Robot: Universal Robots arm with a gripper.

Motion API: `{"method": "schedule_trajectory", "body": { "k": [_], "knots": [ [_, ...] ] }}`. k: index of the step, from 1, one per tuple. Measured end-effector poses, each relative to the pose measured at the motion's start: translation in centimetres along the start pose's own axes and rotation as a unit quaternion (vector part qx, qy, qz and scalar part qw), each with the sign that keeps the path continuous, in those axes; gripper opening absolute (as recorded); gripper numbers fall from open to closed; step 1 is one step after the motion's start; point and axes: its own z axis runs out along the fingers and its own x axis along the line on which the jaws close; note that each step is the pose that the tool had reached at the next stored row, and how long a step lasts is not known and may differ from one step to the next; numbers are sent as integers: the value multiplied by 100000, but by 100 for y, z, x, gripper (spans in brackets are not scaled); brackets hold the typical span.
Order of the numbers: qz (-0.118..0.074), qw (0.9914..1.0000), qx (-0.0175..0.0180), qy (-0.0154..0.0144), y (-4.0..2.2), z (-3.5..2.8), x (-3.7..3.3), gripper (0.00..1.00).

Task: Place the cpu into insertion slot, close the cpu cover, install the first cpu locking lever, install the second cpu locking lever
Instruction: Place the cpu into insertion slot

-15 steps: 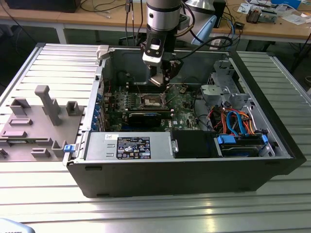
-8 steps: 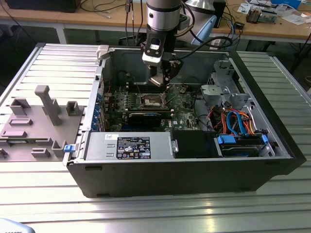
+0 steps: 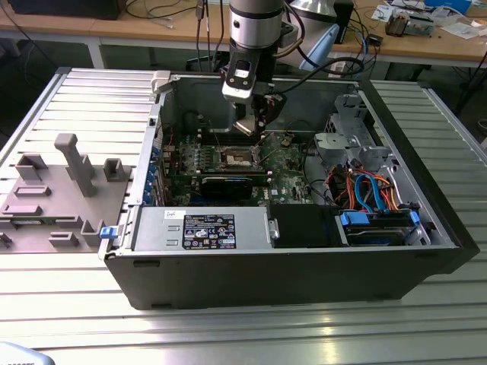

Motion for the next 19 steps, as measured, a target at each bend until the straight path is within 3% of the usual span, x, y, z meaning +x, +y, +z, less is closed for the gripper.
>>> {"method": "schedule_trajectory", "body": {
  "k": [19],
  "knots": [
    [1118,99994,-23,-100,0,1,0,55]
  ]
}}
